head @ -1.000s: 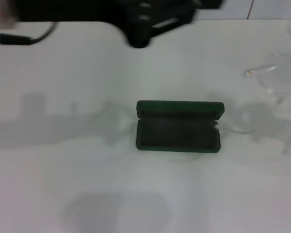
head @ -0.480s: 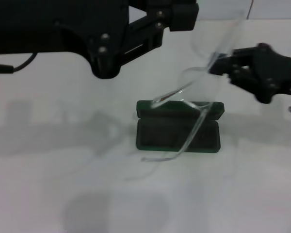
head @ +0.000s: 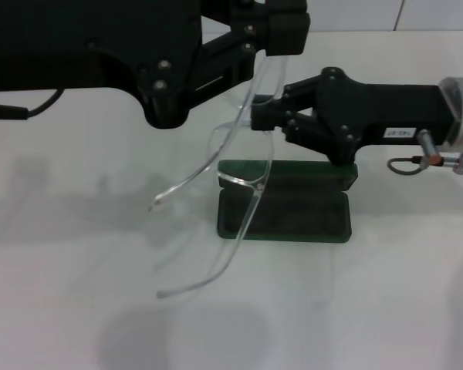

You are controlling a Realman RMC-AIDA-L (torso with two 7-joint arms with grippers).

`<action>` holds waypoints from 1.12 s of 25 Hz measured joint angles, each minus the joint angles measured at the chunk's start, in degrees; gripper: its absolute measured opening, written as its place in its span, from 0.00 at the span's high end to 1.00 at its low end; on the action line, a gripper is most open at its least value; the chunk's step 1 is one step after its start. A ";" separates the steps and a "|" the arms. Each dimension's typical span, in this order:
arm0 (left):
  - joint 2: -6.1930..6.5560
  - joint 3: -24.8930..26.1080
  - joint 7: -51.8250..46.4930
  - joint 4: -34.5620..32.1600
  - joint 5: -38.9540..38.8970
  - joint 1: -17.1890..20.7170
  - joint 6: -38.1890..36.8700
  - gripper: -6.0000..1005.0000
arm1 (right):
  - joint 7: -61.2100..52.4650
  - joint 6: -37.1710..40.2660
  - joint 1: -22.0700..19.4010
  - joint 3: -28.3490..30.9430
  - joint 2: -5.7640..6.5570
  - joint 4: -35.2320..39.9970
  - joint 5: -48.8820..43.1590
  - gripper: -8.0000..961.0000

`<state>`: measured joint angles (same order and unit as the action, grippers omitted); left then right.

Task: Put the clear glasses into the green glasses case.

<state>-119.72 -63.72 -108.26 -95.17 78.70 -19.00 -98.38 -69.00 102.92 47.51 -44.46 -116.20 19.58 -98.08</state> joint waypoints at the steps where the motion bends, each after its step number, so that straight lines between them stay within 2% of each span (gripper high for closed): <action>1: 0.01 0.01 0.22 0.43 0.02 -0.12 -0.01 0.94 | 0.00 -0.36 0.26 -1.42 0.01 -0.01 1.20 0.91; 8: 0.02 0.05 1.78 3.21 0.21 -0.82 -0.53 0.94 | 0.08 -2.14 1.10 -7.78 0.01 0.44 6.80 0.91; 28: 0.20 0.35 4.55 9.23 1.55 -2.20 -0.58 0.94 | 0.44 -1.35 0.85 -8.41 0.01 2.09 9.76 0.91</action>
<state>-119.53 -63.37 -103.71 -85.94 80.24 -21.21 -98.97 -68.55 101.57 48.36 -52.88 -116.19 21.67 -88.32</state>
